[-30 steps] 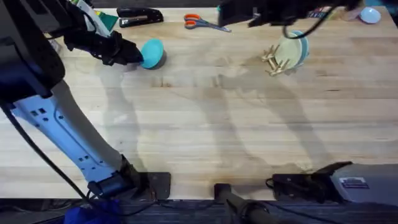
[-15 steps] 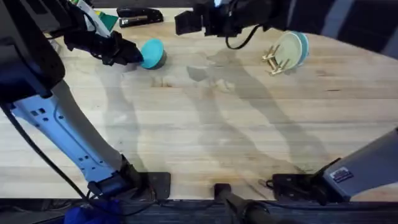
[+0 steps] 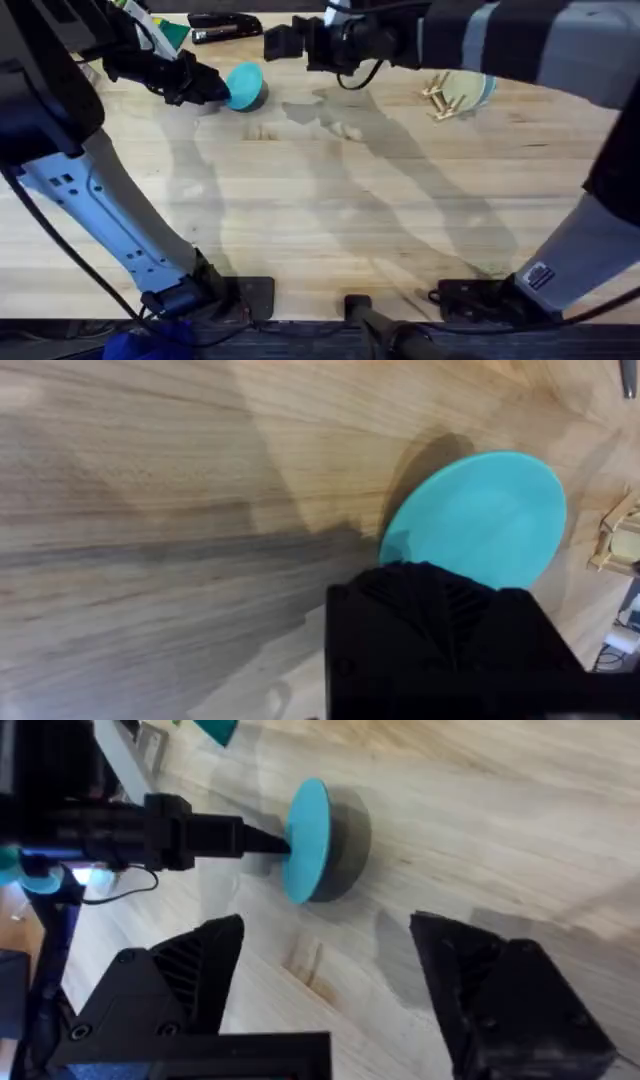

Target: Pick up the plates from the table one by one and place each into a slot on the dish rack.

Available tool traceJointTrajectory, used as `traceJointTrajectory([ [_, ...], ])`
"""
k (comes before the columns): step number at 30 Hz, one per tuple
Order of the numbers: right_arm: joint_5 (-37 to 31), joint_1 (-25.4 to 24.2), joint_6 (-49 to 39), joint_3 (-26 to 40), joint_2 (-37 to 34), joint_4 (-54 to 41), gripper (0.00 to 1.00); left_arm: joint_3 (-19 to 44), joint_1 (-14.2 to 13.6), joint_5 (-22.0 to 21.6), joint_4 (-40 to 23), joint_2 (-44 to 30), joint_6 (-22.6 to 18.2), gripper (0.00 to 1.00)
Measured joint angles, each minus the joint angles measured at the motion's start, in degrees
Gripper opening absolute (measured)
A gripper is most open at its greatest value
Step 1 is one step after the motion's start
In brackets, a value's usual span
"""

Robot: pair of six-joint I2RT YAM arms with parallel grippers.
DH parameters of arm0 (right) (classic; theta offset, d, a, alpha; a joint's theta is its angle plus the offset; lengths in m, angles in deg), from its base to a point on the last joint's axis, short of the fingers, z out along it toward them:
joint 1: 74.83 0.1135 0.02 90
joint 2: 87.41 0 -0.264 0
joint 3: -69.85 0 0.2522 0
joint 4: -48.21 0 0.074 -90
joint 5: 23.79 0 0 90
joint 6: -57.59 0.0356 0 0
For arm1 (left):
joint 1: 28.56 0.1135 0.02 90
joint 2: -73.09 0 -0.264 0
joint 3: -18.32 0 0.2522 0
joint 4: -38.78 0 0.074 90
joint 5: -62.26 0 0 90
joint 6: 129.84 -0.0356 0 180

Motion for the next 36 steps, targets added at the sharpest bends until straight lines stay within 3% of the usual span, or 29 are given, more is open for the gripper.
traceJointTrajectory([
  [5, 0.1, 1.3, 0.5, 4.2, -3.9, -3.3, 0.995, 0.0, 0.0, 0.0, 0.0, 0.0, 0.0, 0.04],
  [6, 0.1, 2.5, 0.6, 10.8, -8.2, -7.4, 0.995, 0.0, 0.0, -0.1, -0.2, 0.0, 0.0, 0.041],
  [12, 0.1, 3.9, 0.6, 17.8, -13.5, -9.3, 0.995, 0.1, 0.0, -0.2, -0.2, 0.0, 0.0, 0.041],
  [25, 0.1, 5.3, 0.6, 26.4, -23.4, -9.5, 0.995, 0.1, 0.0, -0.2, -0.4, 0.0, 0.0, 0.04],
  [36, -0.8, 5.7, 1.8, 27.5, -24.7, -9.0, 0.995, 0.1, 0.0, -0.2, -0.4, 0.0, 0.0, 0.04],
])
